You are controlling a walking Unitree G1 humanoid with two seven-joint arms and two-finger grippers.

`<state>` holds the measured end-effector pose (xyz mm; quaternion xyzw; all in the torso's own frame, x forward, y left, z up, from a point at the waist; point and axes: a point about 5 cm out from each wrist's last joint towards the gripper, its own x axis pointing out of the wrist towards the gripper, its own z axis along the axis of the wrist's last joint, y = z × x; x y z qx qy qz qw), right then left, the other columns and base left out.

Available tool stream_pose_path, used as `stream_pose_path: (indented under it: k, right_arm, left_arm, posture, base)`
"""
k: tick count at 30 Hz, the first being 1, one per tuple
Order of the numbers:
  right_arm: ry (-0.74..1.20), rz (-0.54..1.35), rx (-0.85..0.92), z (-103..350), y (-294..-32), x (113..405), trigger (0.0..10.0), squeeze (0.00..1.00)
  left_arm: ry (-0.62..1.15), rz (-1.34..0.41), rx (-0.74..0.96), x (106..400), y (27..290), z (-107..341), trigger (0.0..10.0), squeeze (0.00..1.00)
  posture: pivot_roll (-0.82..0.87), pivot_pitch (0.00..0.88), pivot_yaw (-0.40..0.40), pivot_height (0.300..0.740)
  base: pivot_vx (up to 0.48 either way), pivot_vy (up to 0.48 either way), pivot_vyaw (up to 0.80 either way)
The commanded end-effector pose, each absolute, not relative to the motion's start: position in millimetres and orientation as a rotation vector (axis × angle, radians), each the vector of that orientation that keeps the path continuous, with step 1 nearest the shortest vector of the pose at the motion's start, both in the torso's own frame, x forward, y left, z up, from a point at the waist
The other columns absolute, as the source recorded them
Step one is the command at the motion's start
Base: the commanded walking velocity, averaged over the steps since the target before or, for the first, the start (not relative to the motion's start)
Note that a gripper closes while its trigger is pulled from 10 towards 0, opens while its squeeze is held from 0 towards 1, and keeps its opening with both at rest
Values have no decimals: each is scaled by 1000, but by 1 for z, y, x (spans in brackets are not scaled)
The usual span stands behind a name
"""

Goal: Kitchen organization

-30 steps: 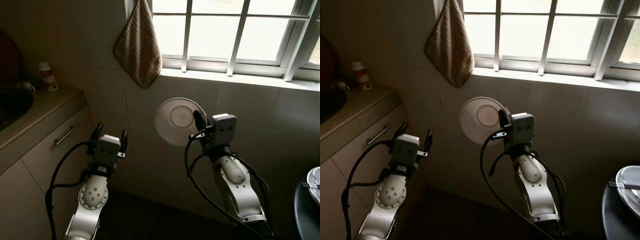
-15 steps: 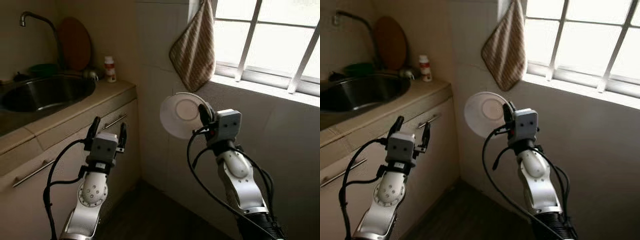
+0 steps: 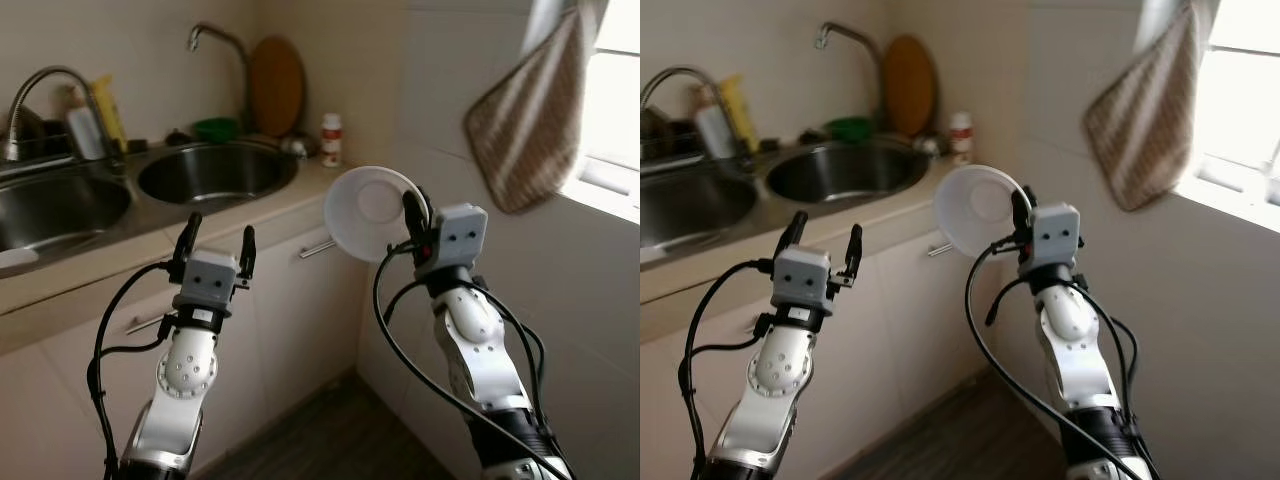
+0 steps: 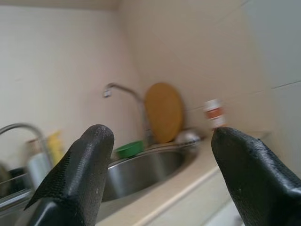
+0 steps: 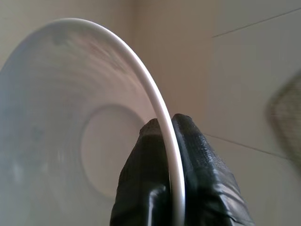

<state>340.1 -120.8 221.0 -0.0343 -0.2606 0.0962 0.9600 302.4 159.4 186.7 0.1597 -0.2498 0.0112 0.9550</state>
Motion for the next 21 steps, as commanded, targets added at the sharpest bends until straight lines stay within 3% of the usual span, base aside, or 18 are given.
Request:
stream_pose_path:
  k: [1,21]
  right_arm:
    - [-576,237,-66,232,-106,340,0,0]
    - [-607,234,-56,241,-103,348,0,0]
  left_arm:
    - [-518,39,327,301,163,190,10000,0]
    - [-532,30,323,299,158,192,10000,0]
  posture:
    - [27,0,-23,736]
    - [30,0,-30,736]
  base:
    - [311,0,800]
    - [320,0,800]
